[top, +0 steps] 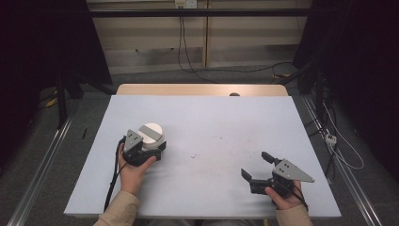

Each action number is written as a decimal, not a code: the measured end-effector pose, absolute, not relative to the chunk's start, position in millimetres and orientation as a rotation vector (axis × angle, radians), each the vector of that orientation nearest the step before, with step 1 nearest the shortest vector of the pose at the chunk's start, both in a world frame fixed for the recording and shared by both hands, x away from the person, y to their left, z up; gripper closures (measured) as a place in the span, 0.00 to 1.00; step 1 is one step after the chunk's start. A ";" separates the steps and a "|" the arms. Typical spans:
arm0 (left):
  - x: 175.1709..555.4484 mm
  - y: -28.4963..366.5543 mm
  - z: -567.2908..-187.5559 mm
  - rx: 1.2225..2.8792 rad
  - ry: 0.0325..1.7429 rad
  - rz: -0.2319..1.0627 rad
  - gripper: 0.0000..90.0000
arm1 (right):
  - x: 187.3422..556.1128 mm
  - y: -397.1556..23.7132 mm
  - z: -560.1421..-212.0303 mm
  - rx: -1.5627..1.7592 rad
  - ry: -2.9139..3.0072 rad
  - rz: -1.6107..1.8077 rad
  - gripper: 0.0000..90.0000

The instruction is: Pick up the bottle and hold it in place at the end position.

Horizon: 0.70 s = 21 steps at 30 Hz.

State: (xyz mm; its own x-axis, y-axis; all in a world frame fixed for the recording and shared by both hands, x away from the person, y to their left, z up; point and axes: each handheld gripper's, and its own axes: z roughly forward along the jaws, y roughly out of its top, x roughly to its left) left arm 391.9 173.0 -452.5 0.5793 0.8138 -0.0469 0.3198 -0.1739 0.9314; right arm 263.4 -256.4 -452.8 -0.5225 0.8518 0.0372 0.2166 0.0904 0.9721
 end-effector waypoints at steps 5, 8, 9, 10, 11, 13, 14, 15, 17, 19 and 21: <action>392.9 172.3 -452.9 1.749 0.933 0.600 0.17 | 263.2 -257.0 -452.5 1.050 1.807 1.462 0.04; 392.9 172.4 -452.9 1.749 0.930 0.607 0.18 | 263.2 -257.2 -452.5 1.052 1.806 1.463 0.04; 393.0 172.6 -452.7 1.750 0.928 0.608 0.20 | 263.3 -257.4 -452.4 1.049 1.805 1.463 0.04; 393.3 173.2 -452.7 1.750 0.928 0.606 0.20 | 263.3 -257.5 -452.4 1.050 1.804 1.462 0.04; 393.3 173.2 -452.7 1.750 0.928 0.606 0.20 | 263.4 -257.5 -452.4 1.052 1.804 1.464 0.04; 393.6 174.3 -452.4 1.739 0.935 0.597 0.20 | 263.6 -257.5 -452.5 1.053 1.804 1.464 0.04; 393.7 174.4 -452.4 1.732 0.935 0.588 0.20 | 263.7 -257.5 -452.5 1.051 1.805 1.465 0.04; 393.8 175.0 -452.0 1.734 0.932 0.585 0.20 | 263.7 -257.4 -452.4 1.051 1.805 1.464 0.04; 393.2 174.7 -451.0 1.725 0.926 0.587 0.20 | 263.7 -257.4 -452.3 1.050 1.804 1.465 0.04; 392.3 174.7 -449.0 1.710 0.915 0.594 0.20 | 263.7 -257.6 -452.3 1.051 1.803 1.464 0.04; 392.1 174.8 -446.8 1.698 0.908 0.594 0.20 | 263.7 -257.9 -452.2 1.052 1.801 1.465 0.04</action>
